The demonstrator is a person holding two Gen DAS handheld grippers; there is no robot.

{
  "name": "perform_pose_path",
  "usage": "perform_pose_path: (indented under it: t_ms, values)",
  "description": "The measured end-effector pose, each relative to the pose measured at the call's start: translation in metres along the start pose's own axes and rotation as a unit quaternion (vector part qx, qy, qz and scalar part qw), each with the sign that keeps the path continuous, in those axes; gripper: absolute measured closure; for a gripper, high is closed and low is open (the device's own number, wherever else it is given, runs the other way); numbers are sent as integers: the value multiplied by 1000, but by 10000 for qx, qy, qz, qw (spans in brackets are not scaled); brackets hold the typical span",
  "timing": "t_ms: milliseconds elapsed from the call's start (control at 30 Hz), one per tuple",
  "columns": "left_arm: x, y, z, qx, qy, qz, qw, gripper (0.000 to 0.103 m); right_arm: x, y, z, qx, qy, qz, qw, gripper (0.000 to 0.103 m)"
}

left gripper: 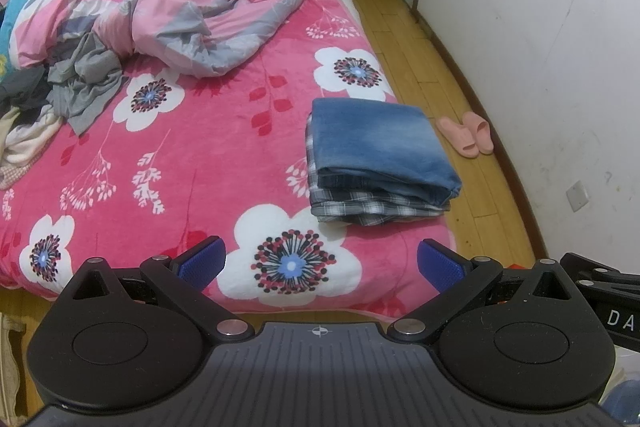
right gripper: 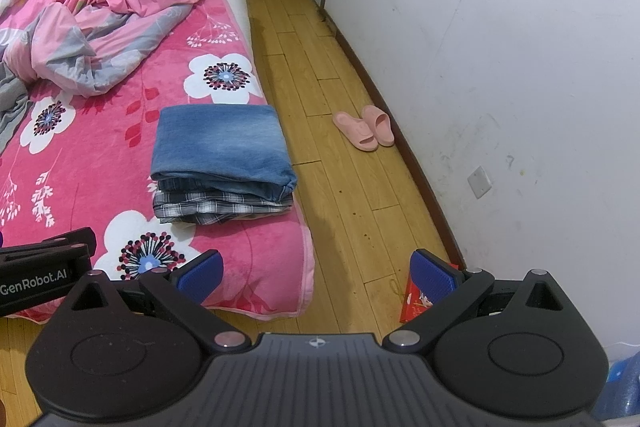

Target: Fold clothes

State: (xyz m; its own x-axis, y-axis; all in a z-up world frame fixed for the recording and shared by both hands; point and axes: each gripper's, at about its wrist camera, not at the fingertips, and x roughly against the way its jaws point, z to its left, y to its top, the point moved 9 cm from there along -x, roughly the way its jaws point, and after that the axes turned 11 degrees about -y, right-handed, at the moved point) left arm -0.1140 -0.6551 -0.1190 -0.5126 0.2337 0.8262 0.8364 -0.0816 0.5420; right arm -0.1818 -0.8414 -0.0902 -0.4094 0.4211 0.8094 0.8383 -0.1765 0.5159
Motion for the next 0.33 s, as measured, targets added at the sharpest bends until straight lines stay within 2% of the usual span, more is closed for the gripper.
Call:
perform_pose_path:
  t_ms: [333]
  values:
    - [0, -1, 2, 22, 13, -1, 10000, 0, 0, 0, 1, 1, 4, 1, 10000, 1]
